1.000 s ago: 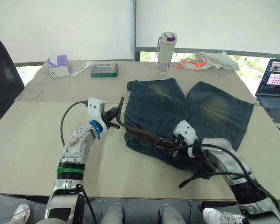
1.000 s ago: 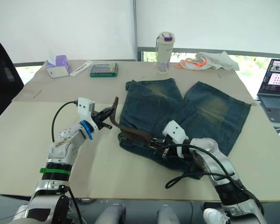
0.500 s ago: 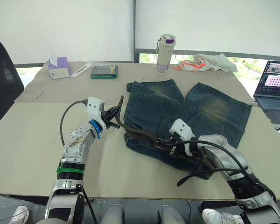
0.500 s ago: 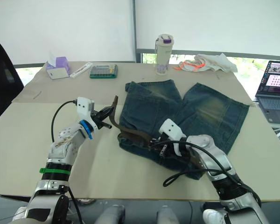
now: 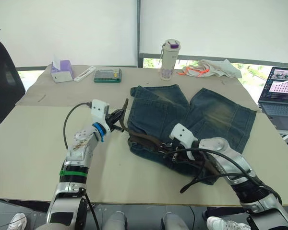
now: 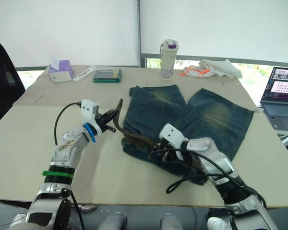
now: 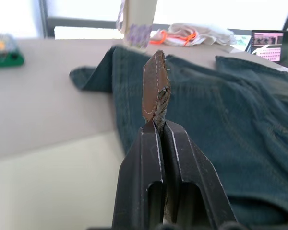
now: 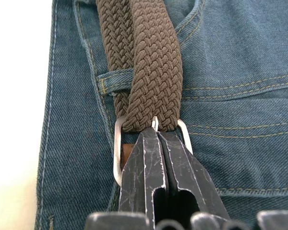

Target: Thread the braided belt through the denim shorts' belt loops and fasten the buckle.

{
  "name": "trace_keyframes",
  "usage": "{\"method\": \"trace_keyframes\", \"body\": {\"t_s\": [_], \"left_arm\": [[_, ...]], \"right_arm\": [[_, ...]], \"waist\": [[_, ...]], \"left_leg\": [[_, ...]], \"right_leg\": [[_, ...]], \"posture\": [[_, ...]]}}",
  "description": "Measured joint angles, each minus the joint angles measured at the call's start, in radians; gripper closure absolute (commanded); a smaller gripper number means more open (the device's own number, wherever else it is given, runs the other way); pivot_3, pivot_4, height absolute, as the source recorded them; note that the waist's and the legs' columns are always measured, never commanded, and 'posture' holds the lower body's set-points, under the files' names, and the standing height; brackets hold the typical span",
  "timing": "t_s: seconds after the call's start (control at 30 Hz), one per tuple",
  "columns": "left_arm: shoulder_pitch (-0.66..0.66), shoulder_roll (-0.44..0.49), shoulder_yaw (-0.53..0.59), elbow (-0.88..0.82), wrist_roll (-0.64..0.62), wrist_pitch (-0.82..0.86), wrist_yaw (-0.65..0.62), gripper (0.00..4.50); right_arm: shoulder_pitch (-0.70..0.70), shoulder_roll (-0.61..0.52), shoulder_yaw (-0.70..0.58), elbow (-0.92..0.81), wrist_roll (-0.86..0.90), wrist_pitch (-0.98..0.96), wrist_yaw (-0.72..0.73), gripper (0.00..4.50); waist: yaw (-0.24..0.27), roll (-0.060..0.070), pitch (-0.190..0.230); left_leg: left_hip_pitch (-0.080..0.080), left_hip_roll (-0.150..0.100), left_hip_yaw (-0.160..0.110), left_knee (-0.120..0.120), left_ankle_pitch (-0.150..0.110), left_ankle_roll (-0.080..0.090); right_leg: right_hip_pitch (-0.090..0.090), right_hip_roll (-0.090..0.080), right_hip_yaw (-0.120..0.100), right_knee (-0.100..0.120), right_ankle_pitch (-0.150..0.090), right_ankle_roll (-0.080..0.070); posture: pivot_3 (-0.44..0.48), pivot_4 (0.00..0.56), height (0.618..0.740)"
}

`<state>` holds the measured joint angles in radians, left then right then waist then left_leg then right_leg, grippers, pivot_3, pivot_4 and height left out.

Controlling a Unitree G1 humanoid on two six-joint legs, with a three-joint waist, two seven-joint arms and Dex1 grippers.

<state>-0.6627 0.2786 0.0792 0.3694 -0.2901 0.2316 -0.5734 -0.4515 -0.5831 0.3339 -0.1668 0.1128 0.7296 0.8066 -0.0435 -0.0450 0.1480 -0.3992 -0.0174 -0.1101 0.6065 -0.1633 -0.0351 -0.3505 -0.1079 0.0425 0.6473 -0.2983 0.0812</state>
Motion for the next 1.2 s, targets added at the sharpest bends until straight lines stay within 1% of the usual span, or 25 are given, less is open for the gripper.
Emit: {"method": "trace_keyframes", "body": {"t_s": [0.07,0.2,0.33,0.4,0.5,0.63,0.73,1.0,1.1,1.2], "left_arm": [[-0.064,-0.023,-0.008,0.017,0.004,-0.025,-0.007,4.5],[-0.214,-0.1,-0.036,0.066,0.004,-0.063,-0.03,4.5],[-0.29,-0.186,-0.06,0.089,-0.019,-0.065,-0.068,4.5],[-0.317,-0.227,-0.067,0.075,-0.052,-0.034,-0.097,4.5],[-0.32,-0.257,-0.073,0.021,-0.109,0.029,-0.138,4.5],[-0.315,-0.257,-0.074,-0.087,-0.202,0.127,-0.192,4.5],[-0.311,-0.249,-0.063,-0.162,-0.263,0.19,-0.204,4.5],[-0.29,-0.252,0.059,-0.278,-0.559,0.403,-0.146,4.5],[-0.278,-0.248,0.119,-0.284,-0.667,0.455,-0.116,4.5],[-0.278,-0.248,0.147,-0.285,-0.732,0.473,-0.086,4.5]], "right_arm": [[-0.002,0.0,0.005,0.001,-0.006,0.0,0.002,4.44],[-0.008,0.004,0.009,0.004,-0.014,0.0,0.008,4.44],[-0.016,0.008,0.009,0.012,-0.016,0.0,0.015,4.44],[-0.016,0.008,0.009,0.012,-0.016,0.0,0.015,4.44],[-0.016,0.011,0.009,0.012,-0.016,0.0,0.012,4.44],[-0.014,0.011,0.006,0.012,-0.016,0.0,0.005,4.44],[-0.009,0.01,0.004,0.008,-0.016,0.0,-0.002,4.44],[0.001,0.009,0.003,-0.006,-0.015,0.0,-0.008,4.44],[0.003,0.009,0.003,-0.012,-0.015,0.0,-0.012,4.44],[0.003,0.009,0.003,-0.012,-0.015,0.0,-0.013,4.44]], "waist": [[-0.001,-0.002,-0.001],[-0.003,-0.002,-0.002],[-0.005,-0.002,-0.002],[-0.006,-0.002,-0.001],[-0.007,0.0,-0.001],[-0.008,0.0,-0.001],[-0.005,0.0,-0.001],[-0.005,0.0,0.0],[-0.005,0.001,0.0],[-0.005,0.0,0.001]], "left_leg": [[0.0,0.0,0.0,0.0,0.0,0.0],[0.0,0.0,0.0,0.0,0.0,0.0],[-0.001,0.0,0.0,0.0,0.0,0.0],[-0.001,0.0,0.0,0.0,0.0,0.0],[-0.001,0.0,0.0,0.0,0.0,0.0],[-0.001,0.0,0.0,0.0,0.0,0.0],[-0.001,0.0,0.0,0.0,0.0,0.0],[-0.002,0.0,0.0,0.0,0.0,0.0],[-0.003,0.0,0.0,0.0,0.0,0.0],[-0.003,0.0,0.0,0.0,0.0,0.0]], "right_leg": [[0.001,0.0,0.0,-0.001,-0.001,0.001],[0.002,0.0,0.0,-0.001,-0.001,0.002],[0.001,0.0,0.0,-0.001,-0.002,0.003],[0.001,0.0,0.0,-0.001,-0.002,0.003],[0.0,0.0,0.0,-0.001,-0.002,0.003],[0.0,0.0,0.001,-0.001,-0.002,0.003],[0.001,0.0,0.001,-0.001,-0.002,0.003],[0.0,0.0,0.001,-0.001,-0.002,0.003],[-0.001,0.0,0.001,-0.001,-0.002,0.003],[-0.001,0.0,0.001,-0.002,-0.002,0.003]], "posture": [[0.0,0.15,0.74],[0.0,0.15,0.74],[0.0,0.15,0.74],[0.0,0.15,0.74],[0.0,0.15,0.74],[0.0,0.15,0.74],[0.0,0.15,0.74],[0.0,0.15,0.74],[0.0,0.15,0.74],[0.0,0.15,0.74]]}}
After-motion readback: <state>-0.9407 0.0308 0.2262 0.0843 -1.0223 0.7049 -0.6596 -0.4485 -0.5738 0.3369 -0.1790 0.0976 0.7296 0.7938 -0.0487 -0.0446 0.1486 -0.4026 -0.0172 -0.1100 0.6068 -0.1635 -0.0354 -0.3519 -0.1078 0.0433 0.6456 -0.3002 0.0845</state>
